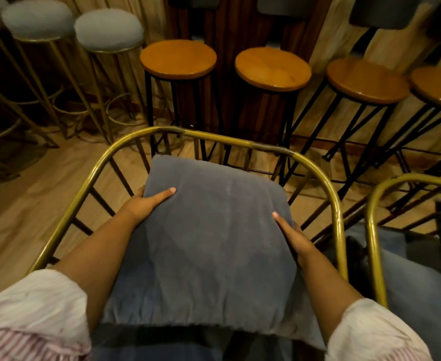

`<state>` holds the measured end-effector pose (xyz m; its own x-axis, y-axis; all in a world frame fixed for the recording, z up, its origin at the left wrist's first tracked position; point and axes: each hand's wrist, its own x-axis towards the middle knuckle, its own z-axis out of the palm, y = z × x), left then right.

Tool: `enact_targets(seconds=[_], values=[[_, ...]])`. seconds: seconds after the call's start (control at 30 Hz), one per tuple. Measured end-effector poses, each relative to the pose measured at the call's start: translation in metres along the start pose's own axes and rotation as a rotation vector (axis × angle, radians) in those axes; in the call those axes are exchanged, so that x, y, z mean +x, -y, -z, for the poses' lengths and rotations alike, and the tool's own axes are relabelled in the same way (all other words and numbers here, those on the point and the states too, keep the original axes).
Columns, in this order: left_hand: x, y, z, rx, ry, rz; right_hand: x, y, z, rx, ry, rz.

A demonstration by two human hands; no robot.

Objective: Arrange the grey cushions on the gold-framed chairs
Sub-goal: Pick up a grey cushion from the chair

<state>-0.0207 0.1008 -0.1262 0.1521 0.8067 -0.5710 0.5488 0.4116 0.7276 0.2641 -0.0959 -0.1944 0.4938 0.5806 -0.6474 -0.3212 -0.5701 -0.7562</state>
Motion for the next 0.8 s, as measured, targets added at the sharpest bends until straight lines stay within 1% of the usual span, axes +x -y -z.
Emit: enact_targets(seconds=[0.1,0.23,0.4,0.5,0.63,0.73,0.8], values=[[-0.049,-0.007,0.015,-0.012,-0.084,-0.115,-0.041,0.019,0.003,0.07,-0.005,0.09],[-0.118,-0.024,0.046,-0.024,-0.113,-0.316,-0.112,0.037,0.011,0.157,-0.033,0.229],[-0.198,-0.054,0.062,-0.032,-0.123,-0.481,-0.195,0.048,0.036,0.223,-0.077,0.368],[-0.231,-0.074,0.048,-0.016,-0.041,-0.574,-0.238,0.044,0.065,0.282,-0.157,0.415],[-0.258,-0.089,0.01,-0.029,0.057,-0.631,-0.282,0.033,0.112,0.332,-0.298,0.429],[-0.274,-0.095,-0.036,-0.027,0.212,-0.639,-0.314,0.021,0.158,0.303,-0.393,0.454],[-0.288,-0.101,-0.074,-0.012,0.286,-0.652,-0.332,0.011,0.195,0.295,-0.476,0.439]])
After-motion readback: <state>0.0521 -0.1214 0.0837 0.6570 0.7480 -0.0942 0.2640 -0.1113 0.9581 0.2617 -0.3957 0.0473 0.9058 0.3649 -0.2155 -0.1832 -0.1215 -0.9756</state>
